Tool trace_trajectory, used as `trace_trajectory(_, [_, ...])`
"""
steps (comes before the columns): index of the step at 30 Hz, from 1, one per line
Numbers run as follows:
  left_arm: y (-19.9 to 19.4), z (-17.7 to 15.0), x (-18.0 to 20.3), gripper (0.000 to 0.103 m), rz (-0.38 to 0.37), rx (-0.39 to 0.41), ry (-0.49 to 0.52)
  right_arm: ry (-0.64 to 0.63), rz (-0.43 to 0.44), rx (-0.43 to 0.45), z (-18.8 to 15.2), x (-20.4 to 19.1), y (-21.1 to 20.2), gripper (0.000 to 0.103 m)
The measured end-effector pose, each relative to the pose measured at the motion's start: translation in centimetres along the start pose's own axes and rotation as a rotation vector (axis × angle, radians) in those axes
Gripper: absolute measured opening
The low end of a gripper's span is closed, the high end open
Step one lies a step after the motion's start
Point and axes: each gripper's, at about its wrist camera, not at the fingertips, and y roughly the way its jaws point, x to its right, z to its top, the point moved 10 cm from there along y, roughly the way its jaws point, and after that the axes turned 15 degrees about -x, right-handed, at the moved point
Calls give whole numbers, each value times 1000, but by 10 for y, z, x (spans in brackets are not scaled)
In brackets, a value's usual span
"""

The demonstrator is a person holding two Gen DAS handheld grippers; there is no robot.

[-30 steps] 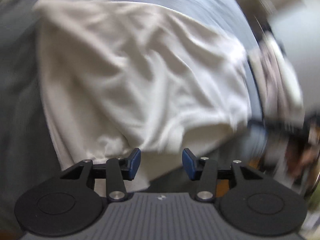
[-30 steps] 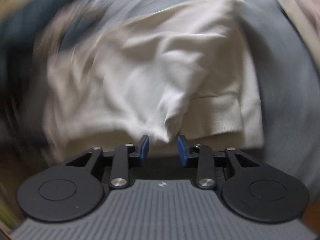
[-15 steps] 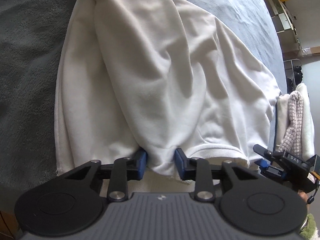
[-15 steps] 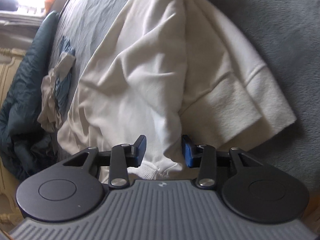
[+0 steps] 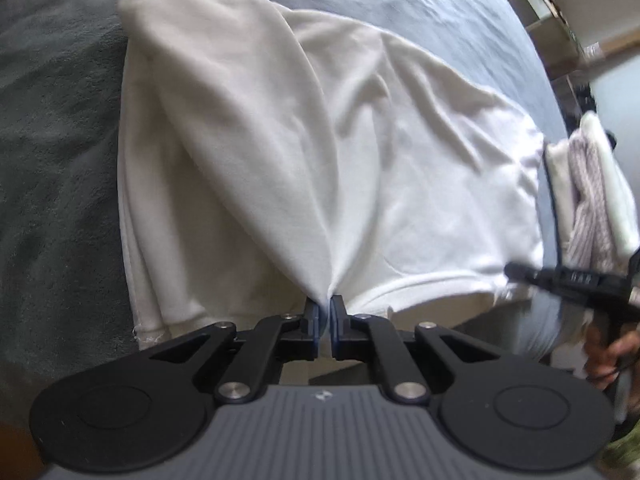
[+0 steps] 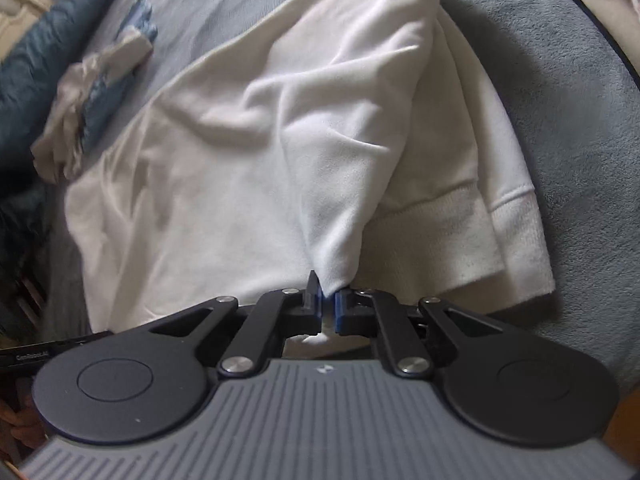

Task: Fold clothes
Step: 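Lower the collar edge onto the hem and open both grippers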

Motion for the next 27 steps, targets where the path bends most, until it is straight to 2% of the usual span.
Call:
trace_trajectory(7, [21,-6,-1,6,39,-38,40,-114,-132,-44,1,0,13,3])
trace_trajectory(12, [33,-7,-6,7,83,-42,83,-168,-190,-74,1,0,28,3])
trace_trajectory(15, [30,-10,-3,13,128,-26,158,-241,-253,-80,2,-6,33,4])
trace_trajectory(17, [22,-17,0,18,150,-7,205,-254,-252,-73,1,-7,29,10])
trace_trajectory(19, [8,-25,0,31,175,9,236,-249,-244,-68,-3,-5,19,17])
trace_trajectory(22, [-15,-32,-4,32,235,48,272,-247,-255,-13,-9,-3,-8,18])
trace_trajectory(24, [-11,-29,0,33,242,52,288,-271,-262,61,-10,-8,-31,18])
trace_trajectory(27, [0,-20,8,37,242,51,310,-358,-220,152,-1,-34,-48,19])
